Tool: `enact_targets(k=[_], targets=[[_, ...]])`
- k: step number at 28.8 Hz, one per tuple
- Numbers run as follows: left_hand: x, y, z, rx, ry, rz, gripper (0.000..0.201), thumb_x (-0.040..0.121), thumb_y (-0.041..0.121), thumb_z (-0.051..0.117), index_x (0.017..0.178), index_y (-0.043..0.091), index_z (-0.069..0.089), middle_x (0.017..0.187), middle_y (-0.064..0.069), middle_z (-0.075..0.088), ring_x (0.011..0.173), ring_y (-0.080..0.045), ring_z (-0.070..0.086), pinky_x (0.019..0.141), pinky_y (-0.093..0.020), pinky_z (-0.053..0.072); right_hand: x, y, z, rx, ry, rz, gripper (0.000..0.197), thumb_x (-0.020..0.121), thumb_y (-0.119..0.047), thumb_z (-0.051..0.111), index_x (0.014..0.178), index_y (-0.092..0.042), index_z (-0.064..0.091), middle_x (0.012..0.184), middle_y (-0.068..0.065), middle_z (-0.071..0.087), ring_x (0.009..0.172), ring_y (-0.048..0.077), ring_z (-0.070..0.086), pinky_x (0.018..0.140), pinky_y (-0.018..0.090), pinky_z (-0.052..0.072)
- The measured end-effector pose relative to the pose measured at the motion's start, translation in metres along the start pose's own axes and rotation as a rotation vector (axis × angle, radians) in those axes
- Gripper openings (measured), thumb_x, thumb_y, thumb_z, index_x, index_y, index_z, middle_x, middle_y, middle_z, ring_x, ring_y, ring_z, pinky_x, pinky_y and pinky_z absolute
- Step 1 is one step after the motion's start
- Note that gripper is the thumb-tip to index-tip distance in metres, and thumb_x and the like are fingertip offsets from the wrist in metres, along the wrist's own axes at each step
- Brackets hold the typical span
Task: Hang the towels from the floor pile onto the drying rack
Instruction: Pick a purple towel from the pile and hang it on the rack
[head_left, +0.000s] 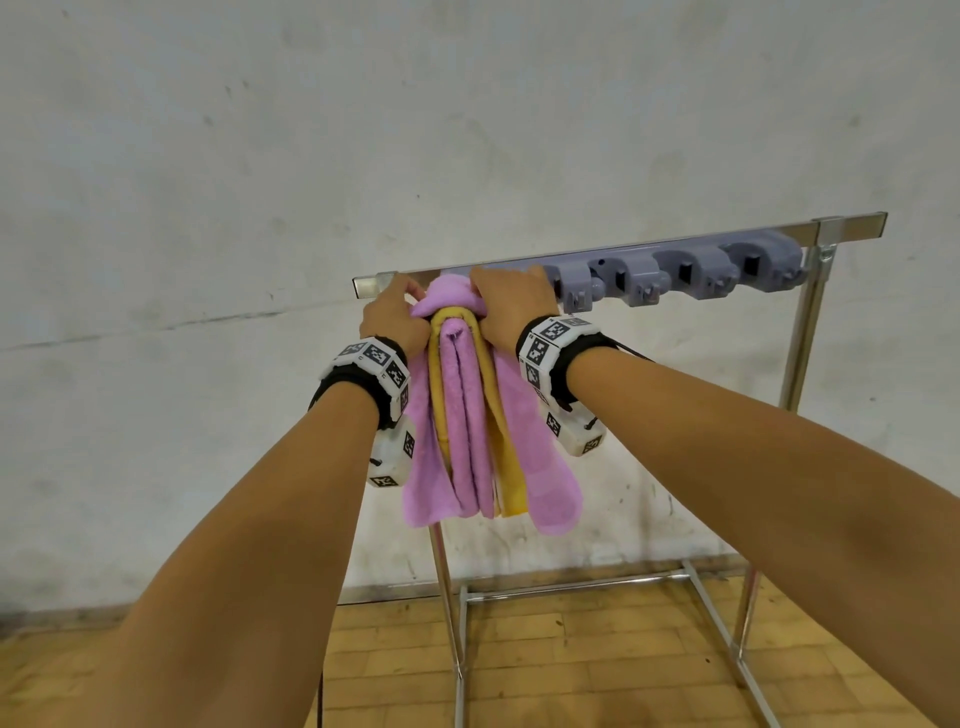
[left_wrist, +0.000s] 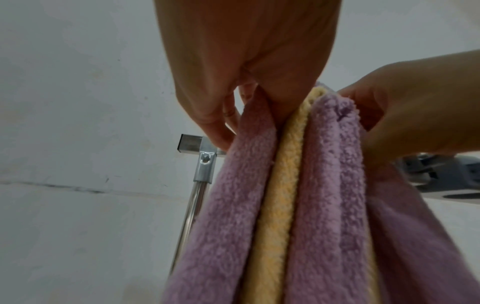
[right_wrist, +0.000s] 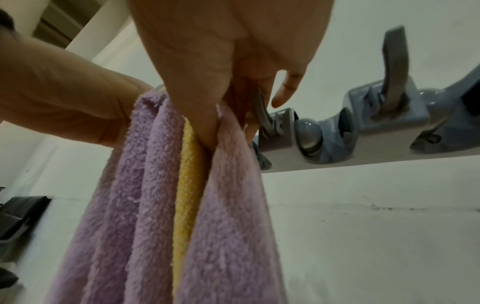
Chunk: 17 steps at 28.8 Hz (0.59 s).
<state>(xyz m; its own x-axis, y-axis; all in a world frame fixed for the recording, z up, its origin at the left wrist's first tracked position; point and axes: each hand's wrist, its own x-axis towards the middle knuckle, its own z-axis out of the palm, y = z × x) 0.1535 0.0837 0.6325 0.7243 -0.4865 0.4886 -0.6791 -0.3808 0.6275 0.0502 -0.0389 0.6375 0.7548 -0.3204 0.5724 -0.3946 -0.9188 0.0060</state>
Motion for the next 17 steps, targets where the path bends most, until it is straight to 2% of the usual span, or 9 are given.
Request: enact_targets(k=[2, 5, 8, 10, 12, 15, 17], targets=[[-0.003, 0.002, -0.001, -0.001, -0.029, -0.003, 0.025, 0.085, 0.004, 0.048, 0.1, 0.024, 0.049, 0.074, 0.005, 0.051, 0.078, -0.022, 0.051, 0.069, -0.027, 0.04, -0.004, 0.0, 0.001, -0.088, -0.068, -0.038, 0.024, 0.089, -0.021, 0.053, 0.113, -0.019, 0.05, 0.098, -0.002, 0.065, 0.092, 0.026, 0.063, 0.097, 0.044, 0.035], [-0.01, 0.005, -0.004, -0.028, -0.085, -0.011, 0.027, 0.087, 0.005, 0.049, 0.108, 0.021, 0.049, 0.075, 0.003, 0.051, 0.079, -0.021, 0.051, 0.066, -0.028, 0.04, -0.01, 0.002, -0.005, -0.093, -0.151, -0.088, 0.03, 0.088, -0.029, 0.059, 0.113, -0.018, 0.047, 0.092, -0.003, 0.06, 0.089, 0.024, 0.061, 0.101, 0.047, 0.032], [-0.014, 0.01, -0.011, -0.097, -0.12, -0.029, 0.033, 0.087, 0.007, 0.054, 0.118, 0.017, 0.052, 0.091, -0.001, 0.057, 0.09, -0.021, 0.054, 0.074, -0.028, 0.042, -0.015, 0.005, -0.017, 0.006, -0.239, -0.108, 0.032, 0.088, -0.042, 0.059, 0.103, -0.016, 0.047, 0.094, 0.001, 0.055, 0.086, 0.024, 0.055, 0.094, 0.046, 0.037], [-0.016, 0.016, -0.017, -0.144, -0.127, -0.033, 0.034, 0.085, 0.007, 0.056, 0.116, 0.02, 0.054, 0.106, -0.005, 0.061, 0.1, -0.022, 0.057, 0.079, -0.03, 0.046, -0.016, 0.006, -0.026, 0.047, -0.261, -0.099, 0.03, 0.089, -0.038, 0.059, 0.1, -0.012, 0.052, 0.102, 0.008, 0.055, 0.087, 0.025, 0.054, 0.086, 0.042, 0.044], [-0.018, 0.023, -0.023, -0.177, -0.12, -0.018, 0.034, 0.083, 0.006, 0.057, 0.115, 0.019, 0.057, 0.115, -0.005, 0.063, 0.106, -0.021, 0.059, 0.081, -0.029, 0.049, -0.018, 0.007, -0.032, 0.135, -0.218, -0.078, 0.027, 0.088, -0.029, 0.06, 0.105, -0.009, 0.055, 0.111, 0.011, 0.057, 0.095, 0.028, 0.057, 0.086, 0.043, 0.051], [-0.023, 0.037, -0.029, -0.191, -0.075, 0.045, 0.031, 0.083, 0.007, 0.06, 0.112, 0.015, 0.062, 0.111, -0.002, 0.064, 0.1, -0.016, 0.059, 0.068, -0.017, 0.044, -0.025, 0.01, -0.041, 0.282, -0.152, -0.021, 0.035, 0.089, -0.017, 0.056, 0.123, -0.01, 0.054, 0.12, 0.009, 0.06, 0.106, 0.027, 0.058, 0.088, 0.037, 0.05], [-0.027, 0.046, -0.031, -0.177, -0.054, 0.088, 0.028, 0.083, 0.008, 0.061, 0.11, 0.013, 0.066, 0.109, -0.002, 0.064, 0.098, -0.015, 0.059, 0.071, -0.018, 0.043, -0.029, 0.011, -0.045, 0.282, -0.122, 0.008, 0.031, 0.089, -0.013, 0.054, 0.119, -0.012, 0.057, 0.118, 0.008, 0.061, 0.106, 0.027, 0.058, 0.085, 0.034, 0.049]])
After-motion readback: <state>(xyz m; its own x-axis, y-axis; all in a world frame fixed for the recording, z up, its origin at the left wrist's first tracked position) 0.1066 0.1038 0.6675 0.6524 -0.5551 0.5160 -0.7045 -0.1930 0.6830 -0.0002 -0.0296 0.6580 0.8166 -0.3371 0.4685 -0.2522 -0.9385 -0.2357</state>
